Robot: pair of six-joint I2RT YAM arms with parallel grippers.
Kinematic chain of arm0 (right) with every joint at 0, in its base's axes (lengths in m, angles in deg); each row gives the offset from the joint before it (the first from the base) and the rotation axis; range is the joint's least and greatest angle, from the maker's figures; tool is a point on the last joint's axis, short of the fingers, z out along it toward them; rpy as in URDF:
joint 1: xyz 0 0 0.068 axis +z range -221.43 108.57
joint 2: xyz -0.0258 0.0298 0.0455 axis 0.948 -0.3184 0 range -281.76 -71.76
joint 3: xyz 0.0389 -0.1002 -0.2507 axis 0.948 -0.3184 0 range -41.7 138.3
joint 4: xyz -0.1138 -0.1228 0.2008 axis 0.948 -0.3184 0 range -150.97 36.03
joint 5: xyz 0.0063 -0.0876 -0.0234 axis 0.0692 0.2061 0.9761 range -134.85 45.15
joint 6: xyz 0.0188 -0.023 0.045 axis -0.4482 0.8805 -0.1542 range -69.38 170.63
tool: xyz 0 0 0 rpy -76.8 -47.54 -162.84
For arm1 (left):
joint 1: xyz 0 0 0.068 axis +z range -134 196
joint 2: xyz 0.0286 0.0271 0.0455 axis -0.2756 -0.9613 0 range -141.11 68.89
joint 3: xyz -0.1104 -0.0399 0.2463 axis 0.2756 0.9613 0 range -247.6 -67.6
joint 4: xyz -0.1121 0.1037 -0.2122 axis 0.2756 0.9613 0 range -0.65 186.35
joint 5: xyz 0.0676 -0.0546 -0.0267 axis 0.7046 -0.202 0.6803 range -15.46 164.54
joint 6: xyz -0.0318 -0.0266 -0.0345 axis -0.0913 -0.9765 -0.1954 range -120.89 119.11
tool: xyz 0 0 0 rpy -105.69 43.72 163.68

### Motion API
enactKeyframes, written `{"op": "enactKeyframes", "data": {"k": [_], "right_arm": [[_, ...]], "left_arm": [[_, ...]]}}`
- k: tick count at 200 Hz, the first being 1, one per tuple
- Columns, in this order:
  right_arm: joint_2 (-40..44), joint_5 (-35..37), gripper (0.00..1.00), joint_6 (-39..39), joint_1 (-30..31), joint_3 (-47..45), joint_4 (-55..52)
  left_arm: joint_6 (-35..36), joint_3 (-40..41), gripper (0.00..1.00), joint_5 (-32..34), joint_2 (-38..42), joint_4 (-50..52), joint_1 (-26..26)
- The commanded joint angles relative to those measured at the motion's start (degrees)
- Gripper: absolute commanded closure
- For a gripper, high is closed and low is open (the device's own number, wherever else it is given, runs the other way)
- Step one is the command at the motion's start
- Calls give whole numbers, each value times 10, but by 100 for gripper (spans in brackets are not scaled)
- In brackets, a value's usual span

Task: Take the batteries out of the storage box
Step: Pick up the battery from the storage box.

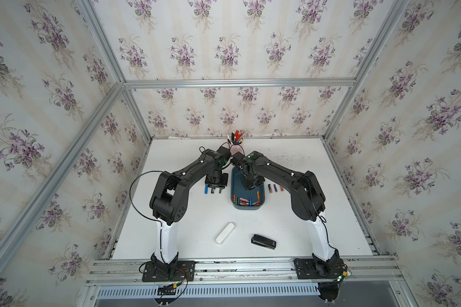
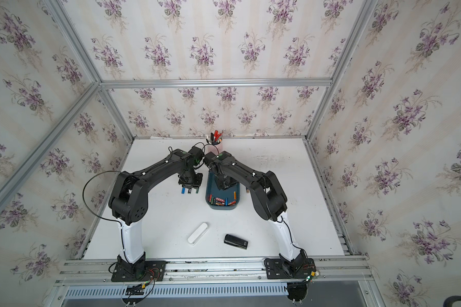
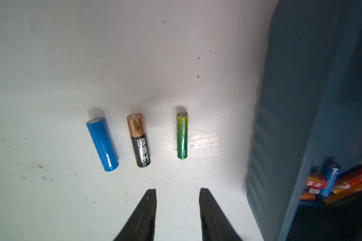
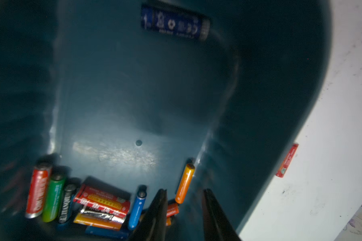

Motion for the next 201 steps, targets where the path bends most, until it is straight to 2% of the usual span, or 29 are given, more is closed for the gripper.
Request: {"op": "enactKeyframes", "data": {"k": [1,151,201], "right_arm": [[-9,14,66,-31,1,1,-30],[-40,-29,67,-45,-1,-11,-17],[-29,-13,67,-55,-1,-17,-18]], "left_arm": [[9,9,60,-9,5,-10,1],[14,4,60,4,5,5,3],[11,2,60,5,9,9,3]]}}
